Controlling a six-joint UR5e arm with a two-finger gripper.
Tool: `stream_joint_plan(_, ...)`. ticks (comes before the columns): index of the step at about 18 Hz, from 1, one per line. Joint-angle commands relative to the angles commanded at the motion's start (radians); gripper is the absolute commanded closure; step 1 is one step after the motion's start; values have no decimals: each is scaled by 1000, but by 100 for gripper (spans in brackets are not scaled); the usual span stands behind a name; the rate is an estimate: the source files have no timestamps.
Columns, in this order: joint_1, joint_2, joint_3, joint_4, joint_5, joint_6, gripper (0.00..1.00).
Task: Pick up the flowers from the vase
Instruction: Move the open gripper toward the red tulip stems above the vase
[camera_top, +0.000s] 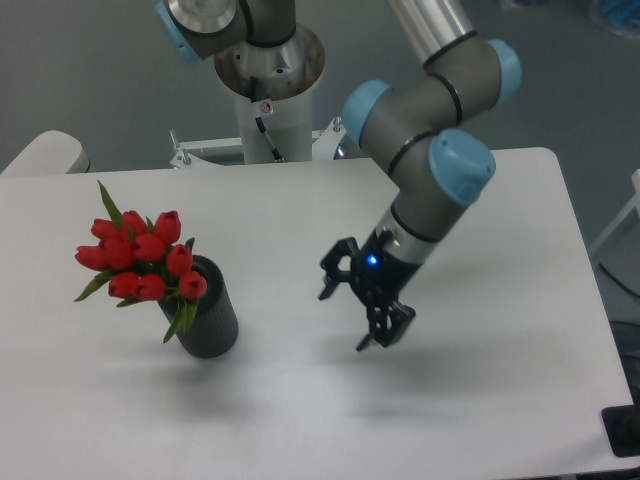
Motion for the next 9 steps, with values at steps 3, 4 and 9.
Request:
stream_joint_plan(3,-6,90,-77,0,-24,0,0)
stream_joint_plan(4,-12,111,-97,0,-49,0,0)
stream_joint_plan(9,-38,204,-164,-5,-182,-21,0)
